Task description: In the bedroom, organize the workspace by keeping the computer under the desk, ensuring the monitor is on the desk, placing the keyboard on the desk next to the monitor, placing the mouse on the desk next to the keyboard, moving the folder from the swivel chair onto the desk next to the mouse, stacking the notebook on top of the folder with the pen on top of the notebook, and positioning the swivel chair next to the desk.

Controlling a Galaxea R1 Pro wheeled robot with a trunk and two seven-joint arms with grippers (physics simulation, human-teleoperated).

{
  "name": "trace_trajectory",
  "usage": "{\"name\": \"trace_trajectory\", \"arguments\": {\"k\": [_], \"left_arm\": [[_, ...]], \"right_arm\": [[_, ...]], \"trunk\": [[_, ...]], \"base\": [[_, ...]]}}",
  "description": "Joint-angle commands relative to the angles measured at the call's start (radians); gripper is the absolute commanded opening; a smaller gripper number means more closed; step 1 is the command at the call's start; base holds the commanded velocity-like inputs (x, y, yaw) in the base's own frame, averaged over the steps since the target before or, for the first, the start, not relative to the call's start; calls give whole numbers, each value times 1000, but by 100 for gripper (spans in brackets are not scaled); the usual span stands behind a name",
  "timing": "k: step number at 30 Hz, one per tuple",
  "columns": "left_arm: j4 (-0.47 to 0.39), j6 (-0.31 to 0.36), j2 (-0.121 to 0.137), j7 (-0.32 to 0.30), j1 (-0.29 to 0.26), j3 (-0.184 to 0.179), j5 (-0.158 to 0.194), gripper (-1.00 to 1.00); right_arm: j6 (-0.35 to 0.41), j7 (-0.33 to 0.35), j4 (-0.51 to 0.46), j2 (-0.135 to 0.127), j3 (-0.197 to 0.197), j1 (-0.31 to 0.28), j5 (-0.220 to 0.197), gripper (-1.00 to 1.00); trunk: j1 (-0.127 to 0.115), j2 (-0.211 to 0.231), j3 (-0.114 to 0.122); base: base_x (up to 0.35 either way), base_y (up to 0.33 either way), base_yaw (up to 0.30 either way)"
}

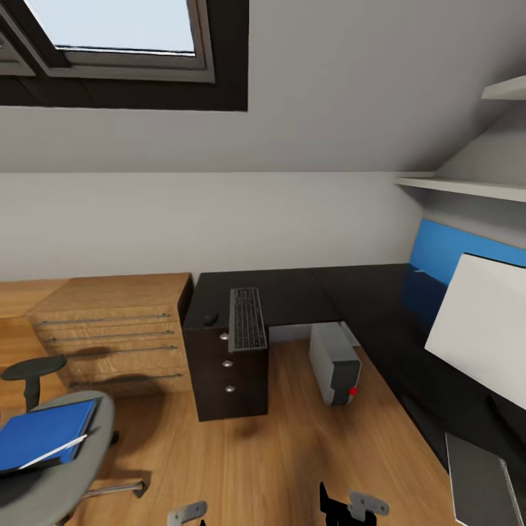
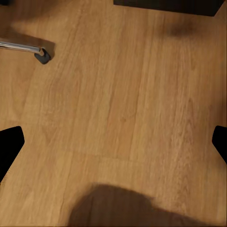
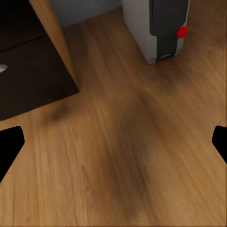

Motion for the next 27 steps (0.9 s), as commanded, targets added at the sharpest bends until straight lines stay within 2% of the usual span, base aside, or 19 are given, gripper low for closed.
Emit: {"name": "trace_trajectory", "arguments": {"k": [1, 4, 9, 18, 27], "left_arm": [[0, -4, 0, 5, -1, -9, 8, 100], [0, -4, 0, 5, -1, -9, 8, 100], [0, -3, 0, 5, -1, -9, 8, 100], [1, -1, 0, 5, -1, -9, 9, 100], [0, -2, 0, 5, -1, -9, 9, 100]], "right_arm": [[-4, 4, 2, 0, 6, -1, 0, 100], [-2, 2, 2, 0, 5, -1, 54, 100], [-1, 1, 3, -1, 5, -1, 84, 100], [-1, -2, 3, 5, 6, -1, 88, 100], [-6, -2, 3, 10, 5, -1, 86, 100]], "trunk": [[1, -1, -1], [1, -1, -1], [1, -1, -1], [1, -1, -2], [1, -1, 1]], "base": [[309, 112, 0], [315, 114, 0], [318, 115, 0], [272, 54, -30], [39, 9, -91]]}}
